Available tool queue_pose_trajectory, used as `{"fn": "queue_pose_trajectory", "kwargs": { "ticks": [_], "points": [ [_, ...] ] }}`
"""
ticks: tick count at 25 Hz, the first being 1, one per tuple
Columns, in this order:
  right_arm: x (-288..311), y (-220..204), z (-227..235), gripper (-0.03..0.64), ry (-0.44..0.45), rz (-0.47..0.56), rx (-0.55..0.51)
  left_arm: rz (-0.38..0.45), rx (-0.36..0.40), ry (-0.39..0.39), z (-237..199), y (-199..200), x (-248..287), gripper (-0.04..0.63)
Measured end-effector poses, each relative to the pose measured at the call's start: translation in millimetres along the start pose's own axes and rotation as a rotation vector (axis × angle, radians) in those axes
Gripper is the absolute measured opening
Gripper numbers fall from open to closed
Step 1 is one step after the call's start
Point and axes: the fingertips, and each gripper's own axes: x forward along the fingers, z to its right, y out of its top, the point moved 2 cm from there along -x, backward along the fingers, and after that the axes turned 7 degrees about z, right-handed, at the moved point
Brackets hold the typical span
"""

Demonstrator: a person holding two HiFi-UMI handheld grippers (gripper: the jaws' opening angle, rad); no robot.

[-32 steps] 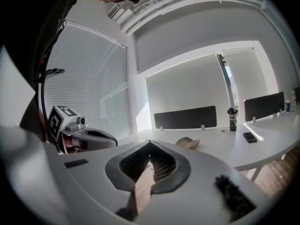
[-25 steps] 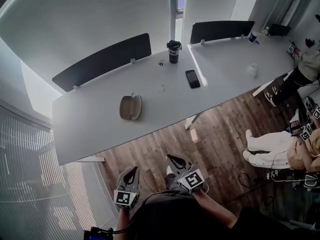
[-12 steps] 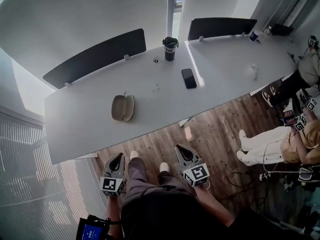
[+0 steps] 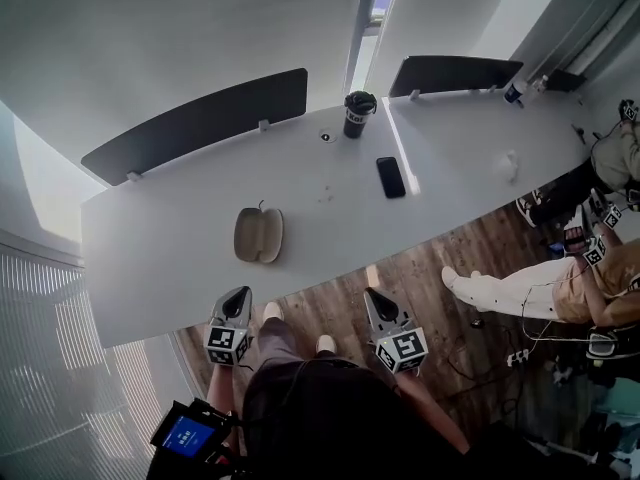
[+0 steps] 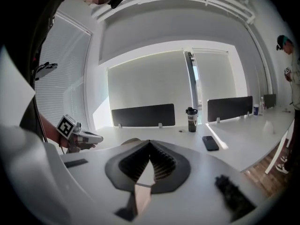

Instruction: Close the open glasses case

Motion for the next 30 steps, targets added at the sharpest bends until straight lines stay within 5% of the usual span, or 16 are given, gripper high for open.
{"fn": "queue_pose_trajectory", "kwargs": {
  "ticks": [11,19,26,30],
  "points": [
    [128,6,-23,0.005,-0.076,-0.068,0.026,-0.087,-0.066,-0.128,-92,-17,48,0.006],
    [183,-25,-27,0.005,-0.136,-0.172,0.076,-0.117,-0.059,-0.257,-114,-28,74,0.006],
    [226,-85,-29,0.005,-0.045,-0.284,0.081,-0.214,0.01,-0.376,-108,-50,94,0.006],
    [244,-106,-33,0.005,0.031,-0.333,0.085,-0.255,0.003,-0.357,-104,-54,104,0.008]
  ]
}}
